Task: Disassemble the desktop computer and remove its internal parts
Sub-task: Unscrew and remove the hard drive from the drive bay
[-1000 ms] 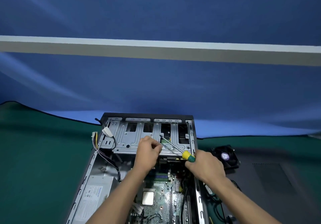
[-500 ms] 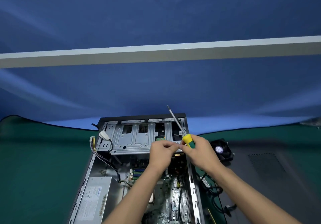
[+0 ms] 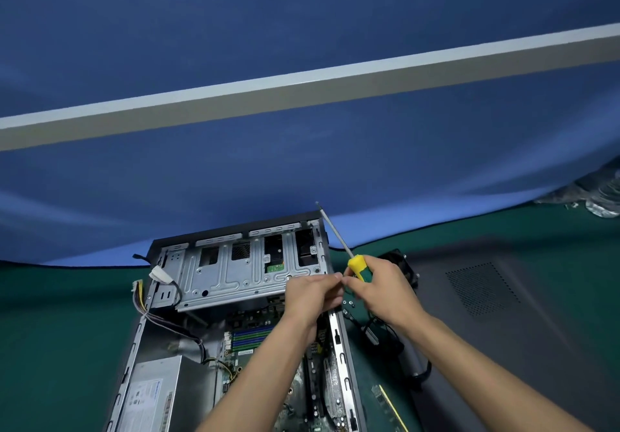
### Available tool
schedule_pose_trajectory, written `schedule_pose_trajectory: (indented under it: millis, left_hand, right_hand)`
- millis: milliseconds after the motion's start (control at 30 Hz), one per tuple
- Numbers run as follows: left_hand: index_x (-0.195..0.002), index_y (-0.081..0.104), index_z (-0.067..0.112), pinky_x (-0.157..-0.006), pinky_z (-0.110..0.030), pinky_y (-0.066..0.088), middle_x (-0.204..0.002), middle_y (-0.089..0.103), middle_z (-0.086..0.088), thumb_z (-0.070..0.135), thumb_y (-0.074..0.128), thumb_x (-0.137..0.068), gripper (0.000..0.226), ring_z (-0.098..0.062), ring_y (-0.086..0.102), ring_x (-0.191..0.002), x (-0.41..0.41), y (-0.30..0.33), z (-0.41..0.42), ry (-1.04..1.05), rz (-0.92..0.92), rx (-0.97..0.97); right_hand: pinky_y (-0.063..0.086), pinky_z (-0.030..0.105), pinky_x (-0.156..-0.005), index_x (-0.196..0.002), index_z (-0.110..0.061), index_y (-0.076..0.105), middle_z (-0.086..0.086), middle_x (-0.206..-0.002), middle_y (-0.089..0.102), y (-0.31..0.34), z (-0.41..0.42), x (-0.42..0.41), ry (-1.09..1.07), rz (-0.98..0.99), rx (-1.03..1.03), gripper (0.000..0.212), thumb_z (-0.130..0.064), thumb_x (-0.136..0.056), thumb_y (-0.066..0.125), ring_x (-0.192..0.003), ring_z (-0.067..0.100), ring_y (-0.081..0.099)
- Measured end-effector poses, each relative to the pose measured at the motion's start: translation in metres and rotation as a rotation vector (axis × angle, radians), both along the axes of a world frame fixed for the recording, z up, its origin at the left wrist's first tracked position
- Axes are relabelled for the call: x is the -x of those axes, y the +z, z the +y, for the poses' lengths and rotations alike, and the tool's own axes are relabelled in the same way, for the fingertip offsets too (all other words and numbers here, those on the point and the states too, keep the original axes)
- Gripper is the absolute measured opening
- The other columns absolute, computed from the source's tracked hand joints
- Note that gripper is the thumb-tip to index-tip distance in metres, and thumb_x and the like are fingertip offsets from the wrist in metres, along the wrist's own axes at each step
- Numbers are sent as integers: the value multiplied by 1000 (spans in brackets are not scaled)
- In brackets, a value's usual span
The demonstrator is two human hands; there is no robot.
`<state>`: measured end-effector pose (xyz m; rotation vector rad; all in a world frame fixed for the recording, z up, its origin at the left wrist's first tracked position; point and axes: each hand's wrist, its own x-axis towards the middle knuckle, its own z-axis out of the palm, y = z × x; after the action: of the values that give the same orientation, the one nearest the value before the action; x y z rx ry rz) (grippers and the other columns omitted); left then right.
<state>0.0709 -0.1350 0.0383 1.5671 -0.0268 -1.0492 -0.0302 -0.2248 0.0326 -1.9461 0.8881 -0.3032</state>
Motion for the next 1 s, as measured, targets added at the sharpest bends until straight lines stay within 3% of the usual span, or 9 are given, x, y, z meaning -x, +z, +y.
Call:
schedule_pose_trajectory:
  millis: [167,300,500,567,667,700,800,867,1000]
  left_hand:
    - [-69,67,-2,-49,-20,52,-59,63,-12,-1,64,-85,16,-15,60,-50,-4,-1,-3,-35,15,-77]
    - [-75,67,-5,-52,-23,55,-63,66,-14,-3,63,-85,11,-17,64,-54,-9,-2,-5,-22,81,-77]
    - [-76,66,-6,-49,-27,55,-64,67,-14,3,60,-88,16,-20,66,-53,-16,-7,-11,-75,72,-93]
    - [-67,62,3,-41,-25,47,-55,60,-9,10,57,-90,24,-17,58,-43,-20,-12,-14,-198,-185,-192]
    - [-52,43,17,-44,-23,30,-47,44,2,21,53,-87,37,-17,43,-45,-32,-24,-15,-401,-880,-462]
    - [-52,40,18,-44,-23,28,-47,42,4,23,52,-87,38,-15,41,-46,-36,-27,-14,-424,-1003,-492]
    - [-50,37,19,-42,-21,23,-44,39,8,24,49,-89,41,-8,36,-41,-50,-41,-10,-463,-1180,-553]
    - [-49,31,20,-41,-21,17,-44,34,9,24,49,-89,44,-5,31,-40,-57,-48,-6,-526,-1327,-592]
    - [-50,31,23,-41,-14,10,-45,29,12,14,67,-78,46,-10,28,-36,-67,-58,-4,-604,-1464,-522]
  right_hand:
    - [38,21,-49,-74,-22,62,-6,-54,60,-10,-2,-2,12,-13,-119,13,-24,-86,67,-40,0,47]
    - [39,20,-46,-73,-22,62,-5,-52,60,-17,-2,-6,-6,-37,-170,14,-22,-87,66,-40,0,49]
    - [49,33,-53,-75,-21,62,-3,-56,62,-29,-6,-12,-46,-36,-111,12,-22,-86,64,-49,11,55]
    - [48,31,-49,-72,-20,62,-3,-53,60,-37,-5,-12,-102,-65,-185,14,-19,-86,64,-47,12,54]
    - [46,30,-47,-69,-16,61,-3,-48,56,-55,-2,-10,-233,-52,-293,18,-14,-86,63,-43,12,52]
    - [46,28,-46,-69,-16,60,-4,-48,57,-62,-1,-10,-268,-12,-300,19,-15,-87,63,-42,10,53]
    - [45,25,-45,-68,-19,59,-4,-50,60,-83,4,-10,-353,116,-311,21,-17,-89,62,-43,9,58]
    - [50,29,-51,-70,-17,60,0,-57,63,-96,7,-12,-388,172,-316,19,-18,-89,60,-50,15,62]
    - [54,35,-63,-77,-15,61,4,-69,67,-113,10,-26,-387,287,-256,16,-23,-91,58,-66,23,66]
